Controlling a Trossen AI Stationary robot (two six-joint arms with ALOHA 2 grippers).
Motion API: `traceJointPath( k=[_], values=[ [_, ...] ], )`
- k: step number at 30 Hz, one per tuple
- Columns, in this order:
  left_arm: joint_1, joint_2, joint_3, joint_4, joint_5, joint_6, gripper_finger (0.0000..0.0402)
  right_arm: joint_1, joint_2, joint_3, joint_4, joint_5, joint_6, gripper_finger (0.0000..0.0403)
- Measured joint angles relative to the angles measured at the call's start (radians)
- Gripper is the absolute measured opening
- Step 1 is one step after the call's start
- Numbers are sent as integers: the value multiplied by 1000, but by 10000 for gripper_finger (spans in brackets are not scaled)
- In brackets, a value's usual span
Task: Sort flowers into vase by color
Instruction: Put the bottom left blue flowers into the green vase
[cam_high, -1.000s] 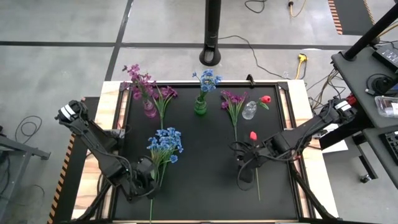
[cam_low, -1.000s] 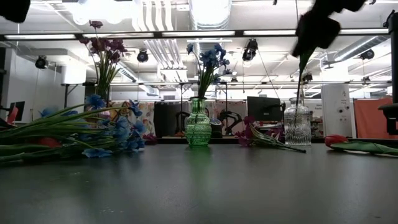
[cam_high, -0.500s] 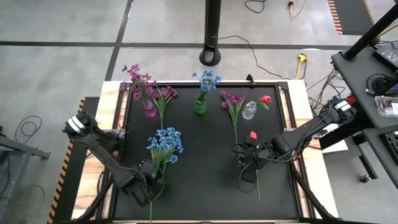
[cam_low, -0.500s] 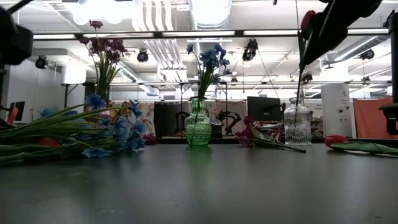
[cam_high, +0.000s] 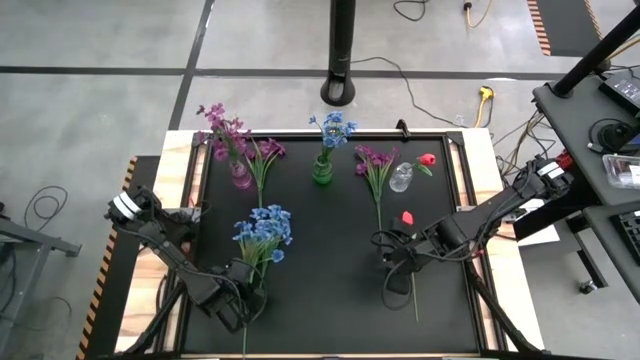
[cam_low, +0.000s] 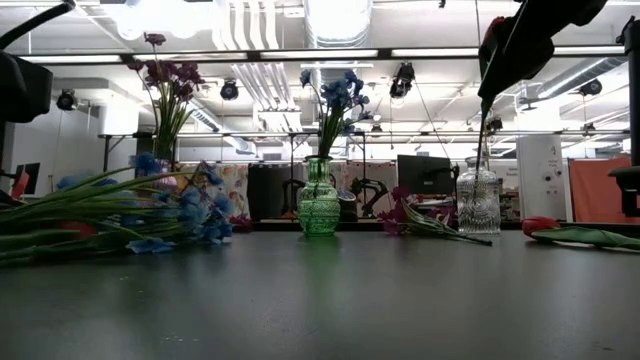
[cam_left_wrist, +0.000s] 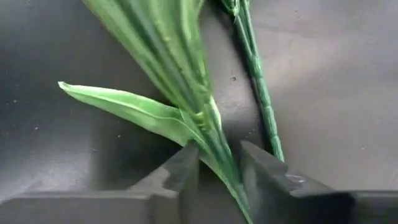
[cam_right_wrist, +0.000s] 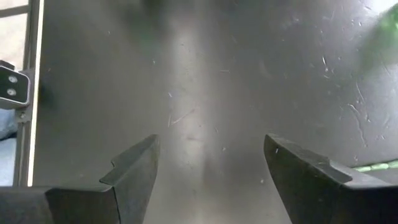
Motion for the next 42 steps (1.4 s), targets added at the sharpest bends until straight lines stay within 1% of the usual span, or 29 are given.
traceJointPath(
  k=[3,6,9,18,22,24,28,31,36,42],
  values=[
    [0,0,0,-5,2,0,51,0,0,0,4,0,4,280],
    [0,-8,0,-4,12,20,17,0,0,0,5,0,5,277],
    [0,-28,0,-5,18,41,8,0,0,0,5,0,10,276],
    [0,-96,0,-10,-7,75,65,0,0,0,12,8,16,279],
    [0,-109,0,-9,-17,92,73,0,0,0,11,20,15,279],
    [0,-107,0,-7,-38,98,74,0,0,0,12,23,14,279],
    [3,-90,0,31,-68,163,85,0,0,0,12,23,13,279],
    [11,-78,0,28,-70,187,105,0,0,-1,12,24,13,279],
    [21,-53,0,2,-78,186,142,0,0,-1,19,24,13,279],
    [23,-64,1,2,-34,186,163,0,0,-2,36,24,7,279]
  ],
)
